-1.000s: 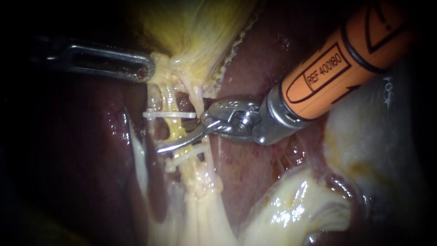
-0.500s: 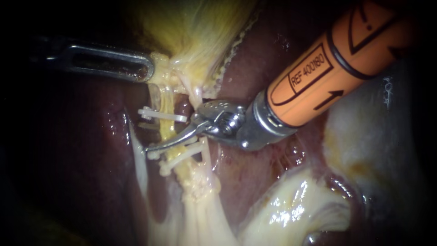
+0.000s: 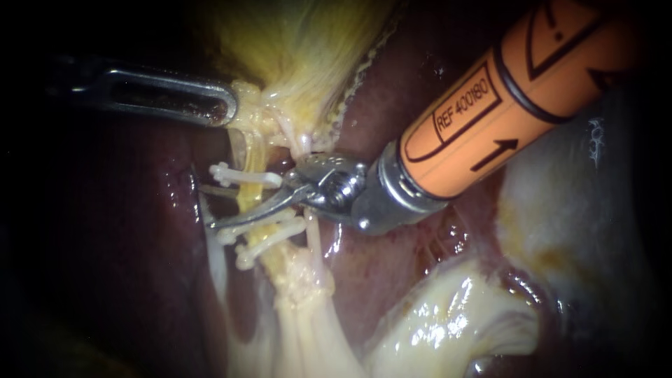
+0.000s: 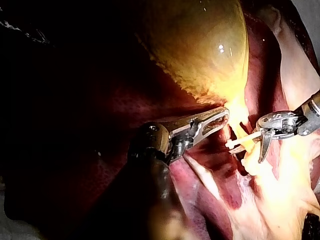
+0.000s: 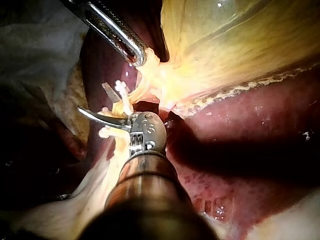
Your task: Go to the cutting position left tube
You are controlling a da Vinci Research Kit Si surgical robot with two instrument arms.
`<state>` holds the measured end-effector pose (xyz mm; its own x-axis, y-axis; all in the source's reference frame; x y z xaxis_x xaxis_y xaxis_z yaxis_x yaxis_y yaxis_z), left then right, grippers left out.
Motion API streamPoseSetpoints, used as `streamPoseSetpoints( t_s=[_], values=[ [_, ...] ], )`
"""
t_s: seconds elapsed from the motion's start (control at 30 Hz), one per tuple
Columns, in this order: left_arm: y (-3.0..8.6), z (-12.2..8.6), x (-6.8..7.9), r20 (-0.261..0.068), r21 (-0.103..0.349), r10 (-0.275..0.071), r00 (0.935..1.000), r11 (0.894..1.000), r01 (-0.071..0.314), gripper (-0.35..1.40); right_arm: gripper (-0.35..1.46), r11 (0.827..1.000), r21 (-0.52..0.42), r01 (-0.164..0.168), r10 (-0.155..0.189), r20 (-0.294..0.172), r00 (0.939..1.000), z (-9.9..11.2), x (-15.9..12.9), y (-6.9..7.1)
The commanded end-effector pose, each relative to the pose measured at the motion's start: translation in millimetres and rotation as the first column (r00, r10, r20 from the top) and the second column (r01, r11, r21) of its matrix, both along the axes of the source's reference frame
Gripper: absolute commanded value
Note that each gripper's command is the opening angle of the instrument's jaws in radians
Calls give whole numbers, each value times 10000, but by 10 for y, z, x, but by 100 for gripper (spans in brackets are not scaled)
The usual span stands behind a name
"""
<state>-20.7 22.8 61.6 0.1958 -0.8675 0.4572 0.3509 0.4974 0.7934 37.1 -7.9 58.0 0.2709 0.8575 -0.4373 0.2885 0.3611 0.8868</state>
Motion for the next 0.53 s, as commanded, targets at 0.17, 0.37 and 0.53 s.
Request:
streamPoseSetpoints(
  t_s=[0.17,0.37,0.53],
  values=[
    [0,1,0,3,1,3,10000,10000,-3,-35,121,9998,206,-80,83,-144,9999,-9,0,5],
    [0,1,0,5,0,6,10000,10000,-6,-35,121,9998,197,-76,79,-144,9999,-8,0,4],
    [0,1,1,5,1,6,10000,10000,-6,-35,121,9998,202,-83,86,-171,9998,-7,0,4]
  ],
)
